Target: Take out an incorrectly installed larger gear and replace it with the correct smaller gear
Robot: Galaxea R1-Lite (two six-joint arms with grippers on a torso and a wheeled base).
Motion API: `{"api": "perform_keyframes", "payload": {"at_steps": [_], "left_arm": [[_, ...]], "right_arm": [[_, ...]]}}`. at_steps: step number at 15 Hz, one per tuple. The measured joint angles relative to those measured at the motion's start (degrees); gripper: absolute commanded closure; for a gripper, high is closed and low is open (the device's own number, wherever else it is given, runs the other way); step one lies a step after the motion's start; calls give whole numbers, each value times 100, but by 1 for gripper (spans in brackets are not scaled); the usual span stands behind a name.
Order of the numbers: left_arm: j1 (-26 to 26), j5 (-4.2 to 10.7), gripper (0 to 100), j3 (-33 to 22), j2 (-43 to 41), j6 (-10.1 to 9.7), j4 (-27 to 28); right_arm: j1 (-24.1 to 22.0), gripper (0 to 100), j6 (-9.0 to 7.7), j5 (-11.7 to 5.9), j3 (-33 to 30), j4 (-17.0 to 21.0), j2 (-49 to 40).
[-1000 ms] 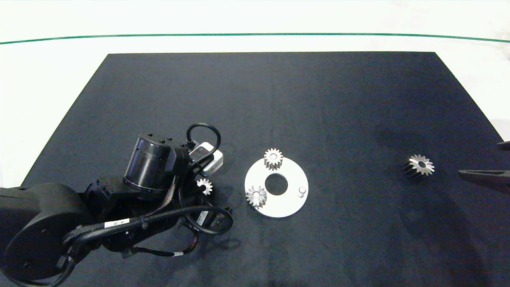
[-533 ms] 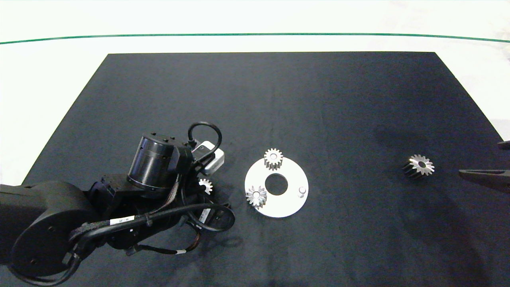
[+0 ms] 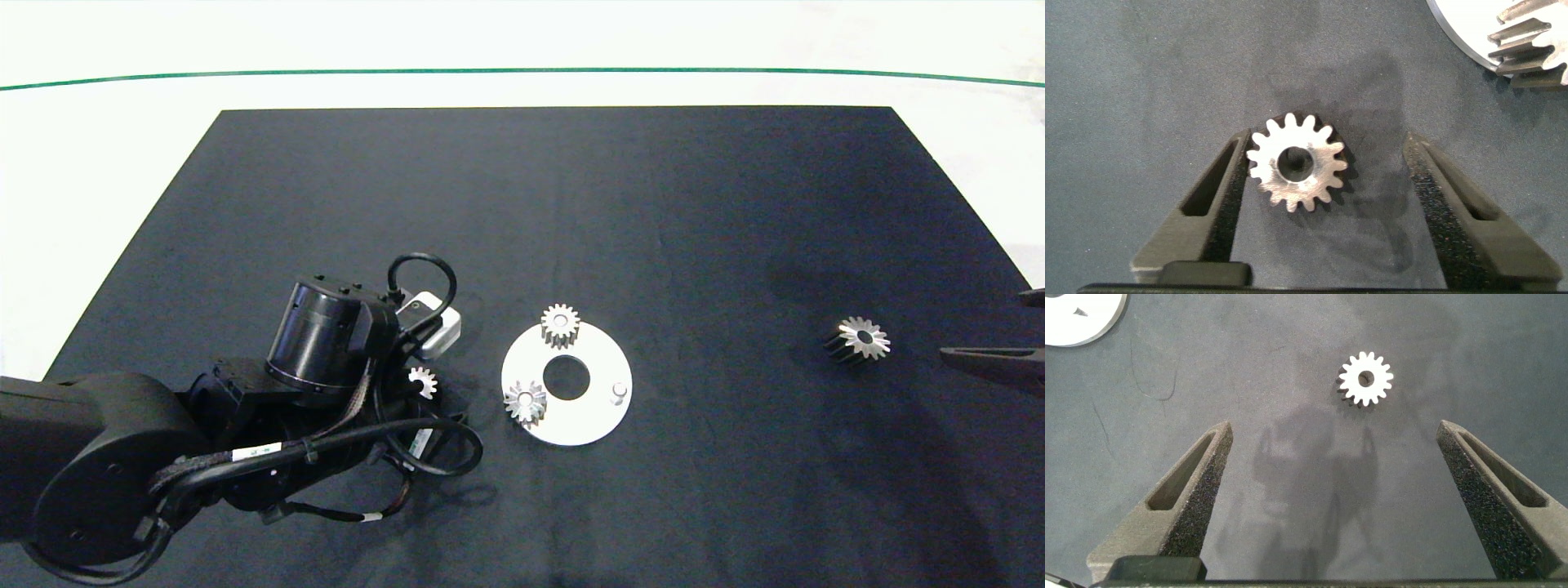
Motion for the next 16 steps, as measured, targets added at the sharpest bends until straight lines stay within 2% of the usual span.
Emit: {"api": "perform_keyframes", "payload": {"at_steps": [9,11,16], "left_arm": [[24,0,50,-55,74,-18,-9],[33,60,55,-55,79,-18,-11],[59,74,64,-52,83,-13,-20]], "right_arm": [[-69,0,0,37,0,2,0],[-107,0,0,79,0,0,-1],[-174,0,-2,116,0,0,-9]]}}
